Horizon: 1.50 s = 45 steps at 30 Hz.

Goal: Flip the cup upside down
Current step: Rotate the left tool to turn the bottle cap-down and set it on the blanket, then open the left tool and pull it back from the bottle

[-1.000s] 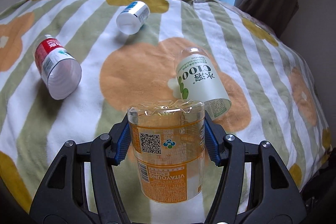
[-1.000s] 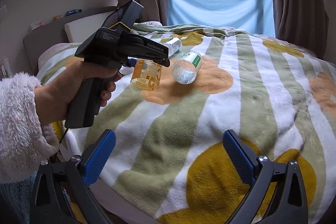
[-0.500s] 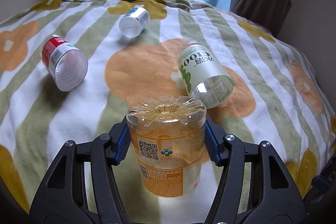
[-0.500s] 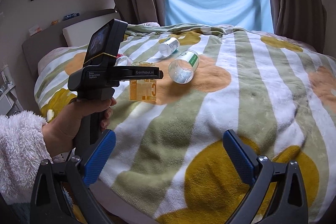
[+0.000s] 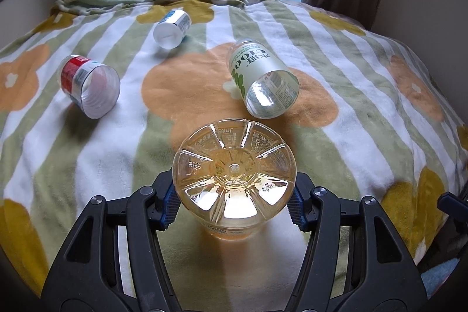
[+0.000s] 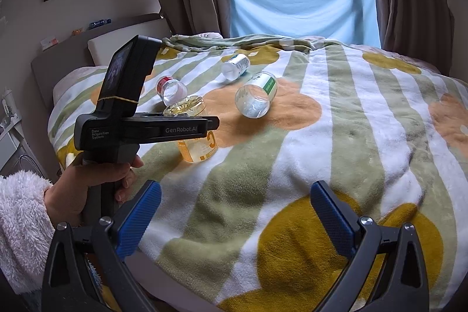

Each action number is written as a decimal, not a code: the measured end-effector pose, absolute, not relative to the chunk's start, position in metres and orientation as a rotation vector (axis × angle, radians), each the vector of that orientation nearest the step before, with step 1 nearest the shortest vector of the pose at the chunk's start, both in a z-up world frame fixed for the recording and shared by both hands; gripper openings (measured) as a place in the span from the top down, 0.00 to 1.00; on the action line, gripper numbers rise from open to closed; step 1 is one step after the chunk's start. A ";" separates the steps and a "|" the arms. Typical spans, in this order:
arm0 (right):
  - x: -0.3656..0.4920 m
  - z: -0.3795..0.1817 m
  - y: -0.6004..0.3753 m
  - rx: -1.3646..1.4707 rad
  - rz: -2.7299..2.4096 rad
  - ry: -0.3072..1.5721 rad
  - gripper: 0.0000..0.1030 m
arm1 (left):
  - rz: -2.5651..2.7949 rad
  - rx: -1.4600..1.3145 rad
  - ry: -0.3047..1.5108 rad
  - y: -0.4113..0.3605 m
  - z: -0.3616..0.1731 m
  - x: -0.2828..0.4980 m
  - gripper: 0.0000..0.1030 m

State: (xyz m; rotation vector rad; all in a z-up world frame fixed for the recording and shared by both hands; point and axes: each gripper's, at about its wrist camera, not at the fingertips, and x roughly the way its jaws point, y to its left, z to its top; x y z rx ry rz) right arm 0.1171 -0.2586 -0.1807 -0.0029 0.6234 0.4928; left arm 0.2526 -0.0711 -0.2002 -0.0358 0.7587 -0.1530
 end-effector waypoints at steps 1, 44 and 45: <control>0.117 -0.181 -0.259 -0.003 0.493 0.624 0.01 | -0.155 -0.036 0.759 -0.071 -0.200 0.252 0.43; 0.020 -0.005 -0.214 -0.044 0.204 0.316 0.01 | -0.096 -0.070 0.346 0.023 0.009 0.032 0.00; 0.018 -0.002 -0.211 -0.053 0.182 0.308 0.01 | -0.089 -0.078 0.332 0.028 0.011 0.027 0.00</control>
